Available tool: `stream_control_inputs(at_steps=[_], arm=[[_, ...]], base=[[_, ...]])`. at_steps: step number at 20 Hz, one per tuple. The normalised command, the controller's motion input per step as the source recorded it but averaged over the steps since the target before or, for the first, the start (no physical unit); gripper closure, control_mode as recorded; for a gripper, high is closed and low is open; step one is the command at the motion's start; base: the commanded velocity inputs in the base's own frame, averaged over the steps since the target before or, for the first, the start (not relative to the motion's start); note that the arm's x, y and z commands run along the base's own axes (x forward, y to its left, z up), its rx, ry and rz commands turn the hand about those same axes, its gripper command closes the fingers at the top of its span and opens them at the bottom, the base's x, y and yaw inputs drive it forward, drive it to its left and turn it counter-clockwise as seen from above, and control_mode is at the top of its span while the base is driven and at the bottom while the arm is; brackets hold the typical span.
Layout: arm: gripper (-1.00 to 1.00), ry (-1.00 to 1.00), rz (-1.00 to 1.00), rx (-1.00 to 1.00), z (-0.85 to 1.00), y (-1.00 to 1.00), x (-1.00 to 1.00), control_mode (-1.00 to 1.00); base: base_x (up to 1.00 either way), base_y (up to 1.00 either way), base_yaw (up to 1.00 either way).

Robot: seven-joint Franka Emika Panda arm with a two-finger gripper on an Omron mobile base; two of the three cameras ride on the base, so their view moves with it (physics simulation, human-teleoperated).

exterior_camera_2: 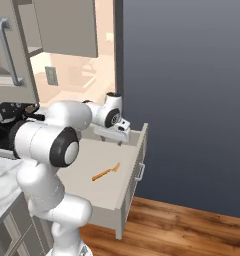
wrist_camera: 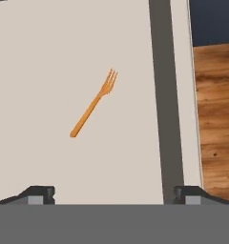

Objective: Organize the utensils by type. Pick up the wooden spoons from the counter and place them in the open cabinet. Then pick up the metallic utensils from the counter and place them in the open drawer.

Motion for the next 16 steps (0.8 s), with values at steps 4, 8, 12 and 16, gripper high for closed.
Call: stream_control_inputs(at_steps=[4,8,12,16], arm=[[-1.0,-0.11,0.09,0.02,0.68,-0.03,-0.53,-1.0],[-1.0,-0.05,0.04,0.01,0.66,-0.02,-0.5,-1.0],[-1.0,0.0,0.0,0.0,0.58,0.0,-0.39,-1.0],[-1.0,-0.01,0.0,0.0,0.37,0.0,-0.48,-1.0]], base=[[0.0,0.0,0.0],[0.0,0.0,0.0],[0.0,0.0,0.0],[0.0,0.0,0.0]])
